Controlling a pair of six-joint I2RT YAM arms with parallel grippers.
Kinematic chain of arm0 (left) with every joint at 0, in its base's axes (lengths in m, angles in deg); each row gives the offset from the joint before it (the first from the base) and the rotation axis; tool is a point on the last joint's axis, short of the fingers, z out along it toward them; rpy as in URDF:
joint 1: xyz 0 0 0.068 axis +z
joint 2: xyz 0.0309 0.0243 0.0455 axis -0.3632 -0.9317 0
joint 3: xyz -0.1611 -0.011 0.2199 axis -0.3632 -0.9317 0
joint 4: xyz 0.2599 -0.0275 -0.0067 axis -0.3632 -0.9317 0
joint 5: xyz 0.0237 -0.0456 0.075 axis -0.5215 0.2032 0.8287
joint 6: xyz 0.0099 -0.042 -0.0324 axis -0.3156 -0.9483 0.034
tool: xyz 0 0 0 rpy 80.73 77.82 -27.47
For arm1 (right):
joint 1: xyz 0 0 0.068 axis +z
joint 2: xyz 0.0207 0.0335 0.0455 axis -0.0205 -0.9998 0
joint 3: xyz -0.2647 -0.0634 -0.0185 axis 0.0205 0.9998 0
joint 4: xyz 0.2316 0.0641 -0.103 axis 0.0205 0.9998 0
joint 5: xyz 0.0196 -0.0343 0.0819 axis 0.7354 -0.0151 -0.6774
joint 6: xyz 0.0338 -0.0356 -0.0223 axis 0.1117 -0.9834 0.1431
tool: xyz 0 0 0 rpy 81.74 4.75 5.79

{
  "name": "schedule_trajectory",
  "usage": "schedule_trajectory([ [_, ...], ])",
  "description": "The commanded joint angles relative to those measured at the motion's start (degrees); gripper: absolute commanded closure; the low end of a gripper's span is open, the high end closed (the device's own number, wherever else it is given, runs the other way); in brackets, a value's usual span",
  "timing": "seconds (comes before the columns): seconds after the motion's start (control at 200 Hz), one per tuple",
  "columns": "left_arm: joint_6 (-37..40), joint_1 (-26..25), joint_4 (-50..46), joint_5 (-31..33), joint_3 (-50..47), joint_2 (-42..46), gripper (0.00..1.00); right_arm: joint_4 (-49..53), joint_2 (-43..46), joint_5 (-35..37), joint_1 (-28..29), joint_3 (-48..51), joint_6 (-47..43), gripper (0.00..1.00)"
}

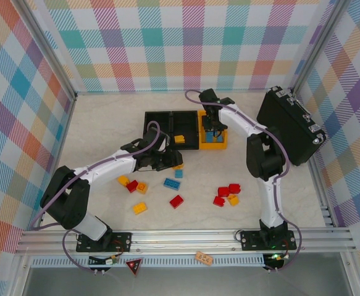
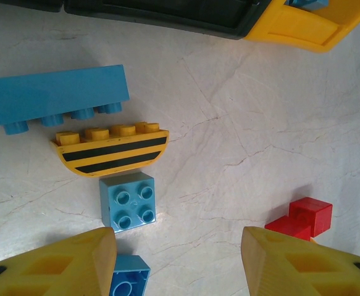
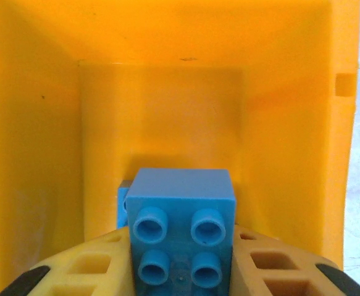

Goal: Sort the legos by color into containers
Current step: Place the lego in the container.

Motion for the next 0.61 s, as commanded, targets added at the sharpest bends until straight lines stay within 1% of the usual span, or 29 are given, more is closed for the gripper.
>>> schedule_trajectory([
  [0.0, -0.15, -0.54, 0.34, 0.38, 1.61, -0.96, 0.44, 1.89, -1.15, 1.85, -0.39, -2.16, 0.21, 0.64],
  [0.125, -0.21, -0.59, 0.24, 0.52, 1.43, -0.65, 0.44, 2.11, -1.05, 2.02, -0.34, -2.56, 0.67, 0.53],
  [0.2, -0.09, -0.6, 0.11, 0.69, 1.33, -0.48, 0.44, 2.01, -0.32, 1.85, -0.4, -2.58, 0.82, 0.51],
  [0.375, -0.13, -0.59, -0.63, 1.73, 1.12, 0.51, 0.44, 0.86, 3.05, -0.17, -0.31, -1.42, 0.88, 0.51],
  [0.6, 0.25, -0.56, -2.79, 4.07, 1.18, 1.97, 0.44, -2.96, 11.28, -4.97, -0.23, 5.77, 1.86, 0.51],
])
